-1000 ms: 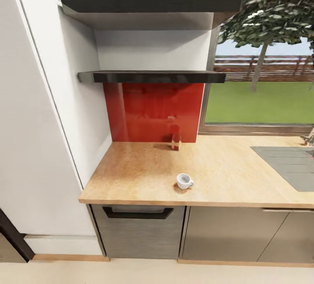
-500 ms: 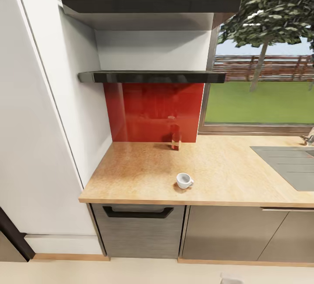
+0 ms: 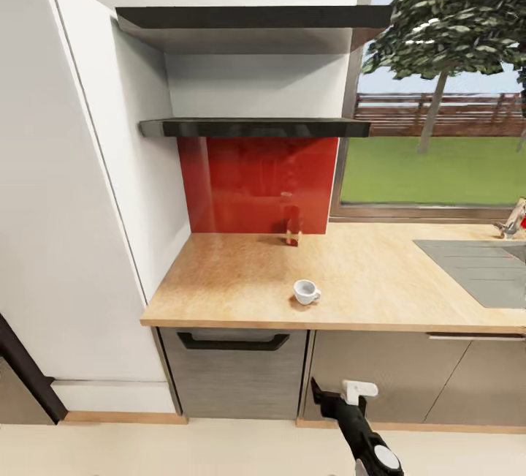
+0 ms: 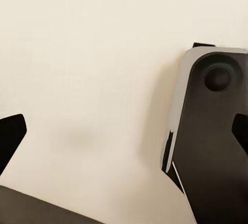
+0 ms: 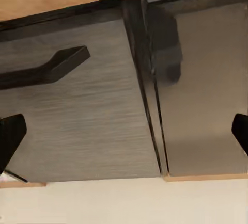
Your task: Set up a coffee station on the kitchen countertop: keep the coffee maker on the countertop, move the bottle of coffee from the kitchen shelf to the counter next to the coffee maker, place a paper coffee filter on top of the coffee maker, put the saucer next to the coffee maker with the coffee cup on the saucer, and place the electric kettle next to the coffee maker.
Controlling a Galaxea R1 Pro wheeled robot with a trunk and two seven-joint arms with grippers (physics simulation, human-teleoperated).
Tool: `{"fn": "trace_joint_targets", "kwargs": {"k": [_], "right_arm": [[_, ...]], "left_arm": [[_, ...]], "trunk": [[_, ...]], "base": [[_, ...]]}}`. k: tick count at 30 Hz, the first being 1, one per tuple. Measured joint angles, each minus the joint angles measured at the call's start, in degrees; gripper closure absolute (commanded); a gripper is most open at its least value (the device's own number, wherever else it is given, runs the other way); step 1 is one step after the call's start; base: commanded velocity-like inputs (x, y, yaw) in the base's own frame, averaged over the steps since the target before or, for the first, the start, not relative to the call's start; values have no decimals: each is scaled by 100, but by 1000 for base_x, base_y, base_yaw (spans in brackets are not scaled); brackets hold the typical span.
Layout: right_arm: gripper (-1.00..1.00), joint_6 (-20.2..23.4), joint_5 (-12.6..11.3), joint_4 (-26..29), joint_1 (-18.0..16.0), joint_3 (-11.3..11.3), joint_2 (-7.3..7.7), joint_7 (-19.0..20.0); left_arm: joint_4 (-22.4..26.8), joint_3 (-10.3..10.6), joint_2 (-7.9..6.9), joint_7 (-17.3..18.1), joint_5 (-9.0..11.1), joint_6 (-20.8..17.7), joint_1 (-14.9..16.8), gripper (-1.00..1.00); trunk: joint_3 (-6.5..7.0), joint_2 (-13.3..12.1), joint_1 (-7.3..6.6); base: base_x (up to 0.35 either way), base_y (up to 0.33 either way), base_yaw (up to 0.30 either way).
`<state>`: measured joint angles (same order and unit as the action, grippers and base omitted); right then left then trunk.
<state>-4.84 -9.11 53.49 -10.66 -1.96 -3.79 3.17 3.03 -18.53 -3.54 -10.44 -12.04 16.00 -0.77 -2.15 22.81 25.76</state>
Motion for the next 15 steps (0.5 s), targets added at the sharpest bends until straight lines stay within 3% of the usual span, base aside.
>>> {"fn": "trace_joint_targets", "kwargs": {"k": [4, 10, 15], "right_arm": [[-100, -43, -6, 593, -1, -12, -63, -2], [-100, -34, -11, 2049, 1, -25, -68, -6], [-100, -34, -7, 2536, -1, -26, -68, -12]], "left_arm": [[6, -1, 7, 0, 6, 23, 10, -100], [8, -1, 2, 0, 7, 51, 15, -100], [8, -2, 1, 0, 7, 51, 16, -100]], "trunk": [[0, 0, -1], [0, 0, 0], [0, -1, -1]], "base": [[-17, 0, 0], [-88, 0, 0], [-27, 0, 0]]}}
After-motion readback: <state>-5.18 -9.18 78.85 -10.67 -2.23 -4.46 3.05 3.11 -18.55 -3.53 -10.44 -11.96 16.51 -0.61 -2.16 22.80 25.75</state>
